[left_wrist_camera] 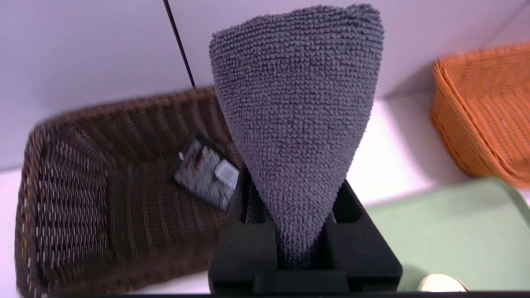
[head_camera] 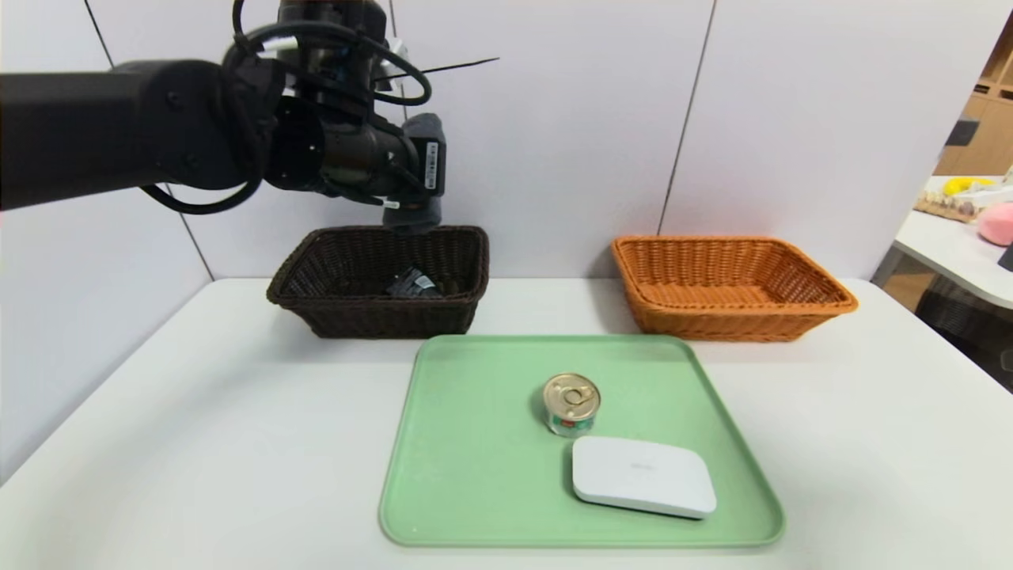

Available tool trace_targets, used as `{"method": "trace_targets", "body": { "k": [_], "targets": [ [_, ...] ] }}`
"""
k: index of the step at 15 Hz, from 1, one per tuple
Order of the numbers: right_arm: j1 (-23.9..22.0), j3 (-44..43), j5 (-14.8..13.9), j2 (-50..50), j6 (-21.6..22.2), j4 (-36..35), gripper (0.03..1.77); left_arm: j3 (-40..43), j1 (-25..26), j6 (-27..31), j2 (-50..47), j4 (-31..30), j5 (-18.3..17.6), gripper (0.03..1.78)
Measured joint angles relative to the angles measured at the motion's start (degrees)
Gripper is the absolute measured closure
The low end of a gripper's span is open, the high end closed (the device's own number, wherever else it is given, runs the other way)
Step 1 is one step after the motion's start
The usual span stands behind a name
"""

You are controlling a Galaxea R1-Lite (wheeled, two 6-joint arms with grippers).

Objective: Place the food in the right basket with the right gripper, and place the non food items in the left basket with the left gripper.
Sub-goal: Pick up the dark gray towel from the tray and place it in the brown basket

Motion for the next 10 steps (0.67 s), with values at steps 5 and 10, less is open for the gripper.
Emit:
{"method": "trace_targets", "body": {
  "k": [5, 10],
  "targets": [
    [0.0, 0.9, 0.1, -1.0, 0.0, -0.1, 0.10, 5.0, 4.7, 0.4, 5.1, -15.9, -0.8, 1.53],
    [0.0, 1.3, 0.1, -0.9, 0.0, -0.1, 0.10, 10.0, 8.0, 0.2, 8.2, -25.0, -0.2, 1.53]
  ]
}}
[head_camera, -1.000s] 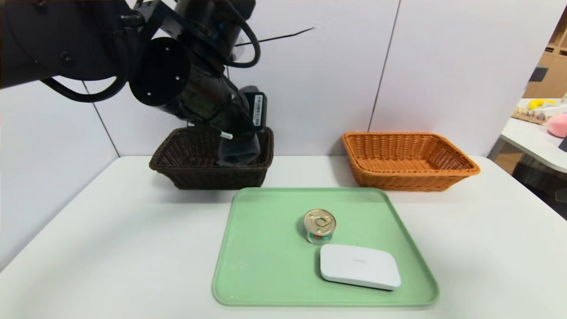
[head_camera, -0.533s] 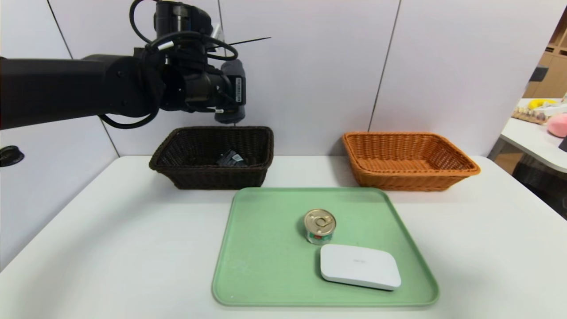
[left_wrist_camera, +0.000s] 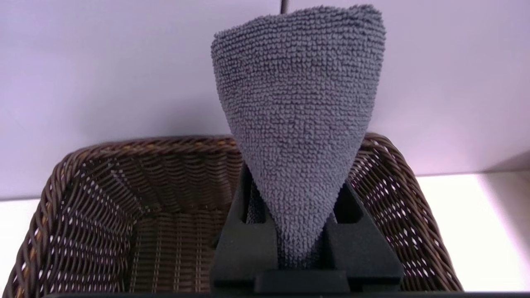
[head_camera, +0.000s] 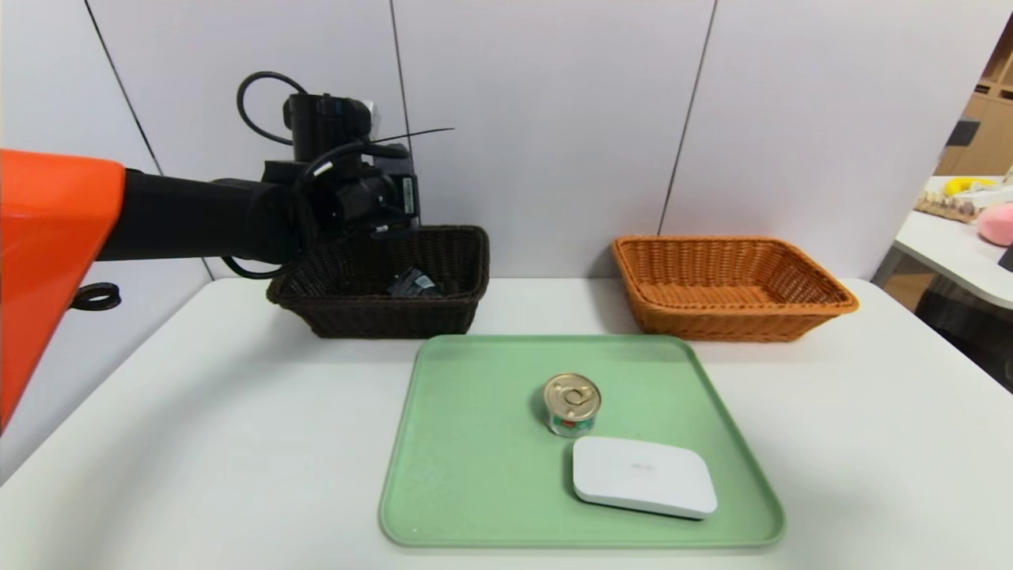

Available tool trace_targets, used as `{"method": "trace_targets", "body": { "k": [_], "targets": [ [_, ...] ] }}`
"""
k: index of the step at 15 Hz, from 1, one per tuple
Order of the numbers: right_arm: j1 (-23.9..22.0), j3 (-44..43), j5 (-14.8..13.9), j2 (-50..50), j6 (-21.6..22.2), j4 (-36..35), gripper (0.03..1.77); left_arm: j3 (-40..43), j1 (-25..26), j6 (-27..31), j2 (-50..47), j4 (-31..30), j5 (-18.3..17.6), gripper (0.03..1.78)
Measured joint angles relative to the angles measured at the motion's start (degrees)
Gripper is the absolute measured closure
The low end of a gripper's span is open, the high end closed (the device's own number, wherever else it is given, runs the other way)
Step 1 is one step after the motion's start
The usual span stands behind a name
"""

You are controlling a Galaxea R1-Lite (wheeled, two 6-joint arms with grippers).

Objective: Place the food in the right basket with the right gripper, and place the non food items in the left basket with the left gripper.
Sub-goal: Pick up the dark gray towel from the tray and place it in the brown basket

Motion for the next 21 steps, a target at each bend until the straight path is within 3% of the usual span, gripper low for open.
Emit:
{"method": "trace_targets", "body": {
  "k": [3, 18, 21],
  "targets": [
    [0.0, 0.2, 0.0, 0.3, 0.0, 0.0, 0.10, 3.1, 1.0, 0.0, 1.3, -4.6, 0.0, 1.53],
    [0.0, 0.1, -0.1, 1.8, -0.1, -1.5, 0.10, 5.1, 1.3, -1.9, 3.0, -4.8, 1.7, 1.53],
    [0.0, 0.2, -0.1, 2.0, -0.1, -2.5, 0.10, 5.4, 1.3, -2.2, 3.0, -4.8, 1.7, 1.16]
  ]
}}
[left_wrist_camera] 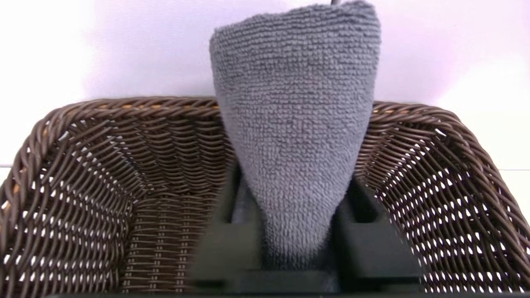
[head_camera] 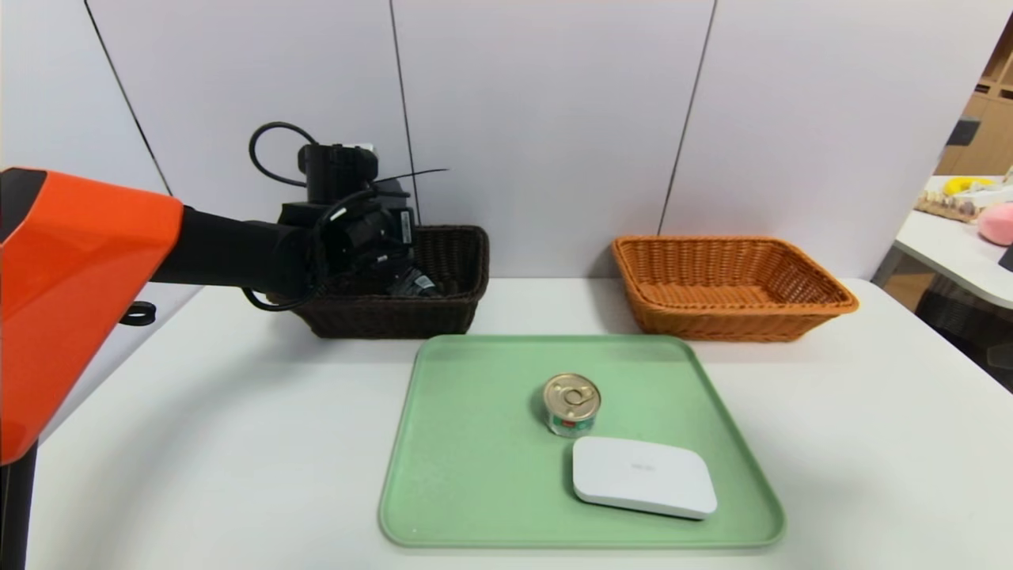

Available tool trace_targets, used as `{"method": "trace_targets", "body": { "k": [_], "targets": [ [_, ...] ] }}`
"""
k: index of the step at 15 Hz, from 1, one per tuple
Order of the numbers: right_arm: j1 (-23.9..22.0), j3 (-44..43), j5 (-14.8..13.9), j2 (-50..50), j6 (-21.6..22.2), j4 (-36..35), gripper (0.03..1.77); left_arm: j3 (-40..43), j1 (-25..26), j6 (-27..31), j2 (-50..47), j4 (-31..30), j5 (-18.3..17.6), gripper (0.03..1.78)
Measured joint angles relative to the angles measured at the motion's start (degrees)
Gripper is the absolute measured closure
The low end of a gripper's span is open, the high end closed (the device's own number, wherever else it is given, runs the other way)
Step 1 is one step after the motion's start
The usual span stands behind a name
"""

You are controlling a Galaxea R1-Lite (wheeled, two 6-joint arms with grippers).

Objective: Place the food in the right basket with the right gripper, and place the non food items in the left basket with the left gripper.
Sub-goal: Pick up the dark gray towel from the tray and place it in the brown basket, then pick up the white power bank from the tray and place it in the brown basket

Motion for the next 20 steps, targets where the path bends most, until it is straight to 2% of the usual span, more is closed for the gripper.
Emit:
{"method": "trace_targets", "body": {
  "k": [4, 7, 12, 16, 18, 20],
  "targets": [
    [0.0, 0.2, 0.0, 0.0, 0.0, 0.0, 0.10, 0.3, 0.0, -0.1, 0.0, 0.0, 0.3, 0.74],
    [0.0, 0.4, 0.0, -0.2, 0.0, 0.1, 0.10, 1.2, 0.0, -0.1, 0.0, 0.0, 0.9, 0.53],
    [0.0, 0.6, 0.0, -0.5, 0.0, 0.0, 0.10, 0.8, -0.8, 1.0, -4.4, 0.7, 0.9, 0.33],
    [0.0, 0.8, 0.1, -0.8, 0.0, 0.0, 0.10, -0.1, -1.7, 3.7, -10.2, 4.3, 1.5, 0.24],
    [0.0, 1.2, 0.1, -0.9, 0.0, 0.0, 0.10, -0.3, -1.7, 6.9, -12.6, 6.2, 5.2, 0.21],
    [0.0, 1.4, 0.1, -1.3, 0.1, 0.0, 0.10, -0.9, -1.9, 8.9, -14.0, 3.8, 9.9, 0.19]
  ]
}}
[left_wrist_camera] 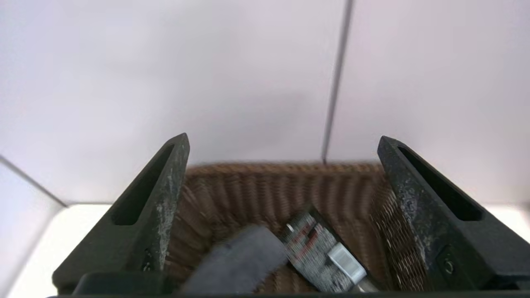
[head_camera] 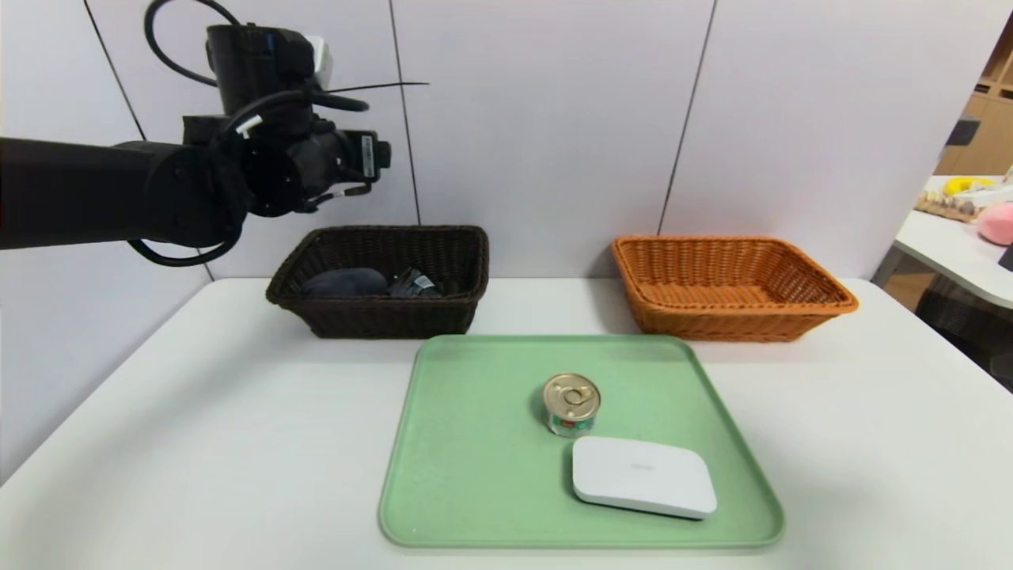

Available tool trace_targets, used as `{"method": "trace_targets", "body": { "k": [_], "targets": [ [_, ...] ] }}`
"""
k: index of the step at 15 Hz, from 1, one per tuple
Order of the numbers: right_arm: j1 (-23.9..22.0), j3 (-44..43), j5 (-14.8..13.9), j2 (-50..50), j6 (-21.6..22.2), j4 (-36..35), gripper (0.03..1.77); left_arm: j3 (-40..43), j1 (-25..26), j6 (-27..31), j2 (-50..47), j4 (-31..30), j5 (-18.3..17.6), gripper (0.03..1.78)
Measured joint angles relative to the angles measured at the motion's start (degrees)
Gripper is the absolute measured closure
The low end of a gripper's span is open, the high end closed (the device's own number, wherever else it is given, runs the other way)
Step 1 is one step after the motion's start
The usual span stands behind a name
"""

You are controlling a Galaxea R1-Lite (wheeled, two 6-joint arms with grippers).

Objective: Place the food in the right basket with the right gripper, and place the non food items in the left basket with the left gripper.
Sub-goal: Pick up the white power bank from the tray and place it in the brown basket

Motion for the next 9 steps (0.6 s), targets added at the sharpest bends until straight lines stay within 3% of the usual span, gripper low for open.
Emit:
{"method": "trace_targets", "body": {
  "k": [3, 9],
  "targets": [
    [0.0, 0.1, 0.0, -0.4, 0.0, 0.0, 0.10, 2.9, -0.1, 3.0, -2.0, -1.3, -1.2, 0.16],
    [0.0, 1.4, 0.0, -1.3, 0.0, 0.0, 0.10, 22.2, -1.5, 2.1, -12.1, -1.2, -24.7, 0.14]
  ]
}}
